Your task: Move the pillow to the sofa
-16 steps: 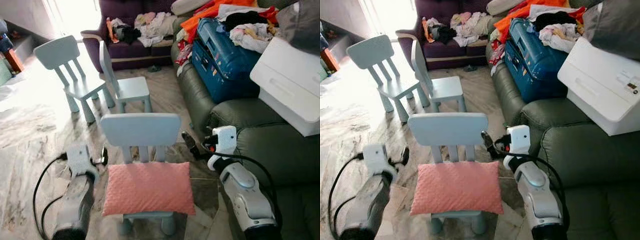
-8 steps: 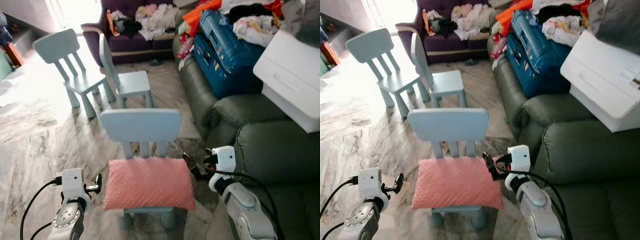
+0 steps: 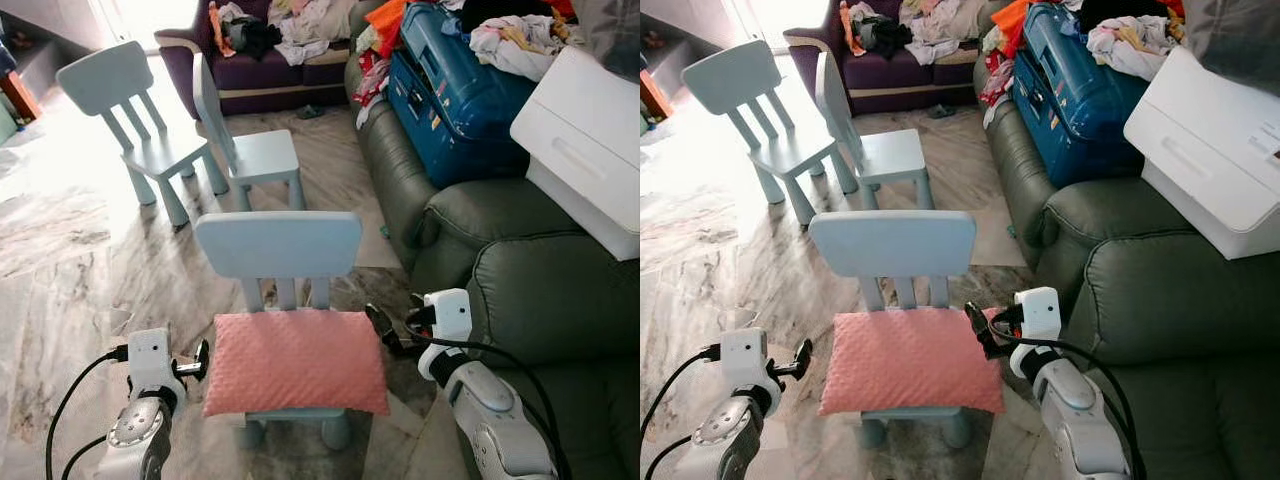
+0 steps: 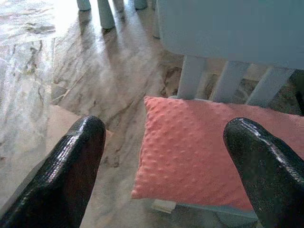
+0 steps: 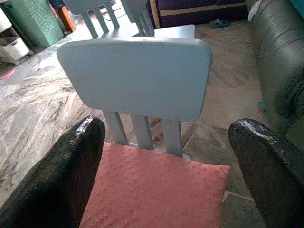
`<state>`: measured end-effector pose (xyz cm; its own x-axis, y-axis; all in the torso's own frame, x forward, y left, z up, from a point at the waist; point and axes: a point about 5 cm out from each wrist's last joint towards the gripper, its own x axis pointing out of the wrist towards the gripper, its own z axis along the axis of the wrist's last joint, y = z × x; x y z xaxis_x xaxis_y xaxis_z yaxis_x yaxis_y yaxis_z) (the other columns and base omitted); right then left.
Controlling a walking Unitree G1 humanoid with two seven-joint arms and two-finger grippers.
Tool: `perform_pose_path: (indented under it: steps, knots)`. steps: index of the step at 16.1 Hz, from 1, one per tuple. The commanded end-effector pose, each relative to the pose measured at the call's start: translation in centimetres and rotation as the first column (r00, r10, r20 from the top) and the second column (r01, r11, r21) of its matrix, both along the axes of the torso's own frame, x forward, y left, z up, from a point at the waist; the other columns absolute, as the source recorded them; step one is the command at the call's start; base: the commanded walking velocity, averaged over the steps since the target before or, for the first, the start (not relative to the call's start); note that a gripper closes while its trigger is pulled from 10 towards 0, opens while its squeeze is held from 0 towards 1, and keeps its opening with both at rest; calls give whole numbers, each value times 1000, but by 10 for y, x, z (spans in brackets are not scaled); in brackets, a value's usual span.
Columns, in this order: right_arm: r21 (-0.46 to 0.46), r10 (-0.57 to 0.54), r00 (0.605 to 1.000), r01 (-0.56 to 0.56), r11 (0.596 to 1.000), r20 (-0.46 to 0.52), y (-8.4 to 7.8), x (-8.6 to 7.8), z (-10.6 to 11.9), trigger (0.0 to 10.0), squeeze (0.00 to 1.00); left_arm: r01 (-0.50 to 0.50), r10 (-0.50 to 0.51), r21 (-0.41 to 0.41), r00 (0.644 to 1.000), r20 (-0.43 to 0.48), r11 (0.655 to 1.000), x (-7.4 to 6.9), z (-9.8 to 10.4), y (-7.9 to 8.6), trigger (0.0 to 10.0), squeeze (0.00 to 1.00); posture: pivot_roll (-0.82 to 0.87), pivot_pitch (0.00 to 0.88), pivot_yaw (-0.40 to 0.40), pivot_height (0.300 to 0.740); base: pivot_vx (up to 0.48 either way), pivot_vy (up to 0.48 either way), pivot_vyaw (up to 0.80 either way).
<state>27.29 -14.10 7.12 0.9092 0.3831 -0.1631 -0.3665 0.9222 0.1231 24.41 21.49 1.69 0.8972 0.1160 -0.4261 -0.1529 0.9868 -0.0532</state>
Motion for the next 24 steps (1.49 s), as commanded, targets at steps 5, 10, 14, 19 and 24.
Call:
perform_pose_path:
  steps: [5,10,14,19,24]
  knots:
    - [-5,9,1000,-9,1000,8,0,3,5,10000,0,-10,10,-29,1000,-9,1000,-1,-1,-3,10000,0,-52,123,41,740,0,231,0]
    - [-5,15,1000,-15,1000,15,2,5,7,10000,0,2,-2,-11,1000,3,1000,2,0,-3,10000,0,-53,119,38,740,0,286,0]
    - [-8,17,1000,-17,1000,20,1,7,8,10000,0,18,-18,-7,1000,0,1000,3,-1,-6,10000,0,-54,110,39,740,0,0,0]
    - [-10,18,1000,-18,1000,24,1,9,9,10000,0,34,-34,-7,999,-5,999,6,-1,-8,10000,0,-54,104,39,740,0,0,0]
    - [-20,25,1000,-26,999,-13,0,2,-1,10000,0,37,-33,32,993,-114,999,-8,-23,2,10000,0,-53,109,38,740,0,0,0]
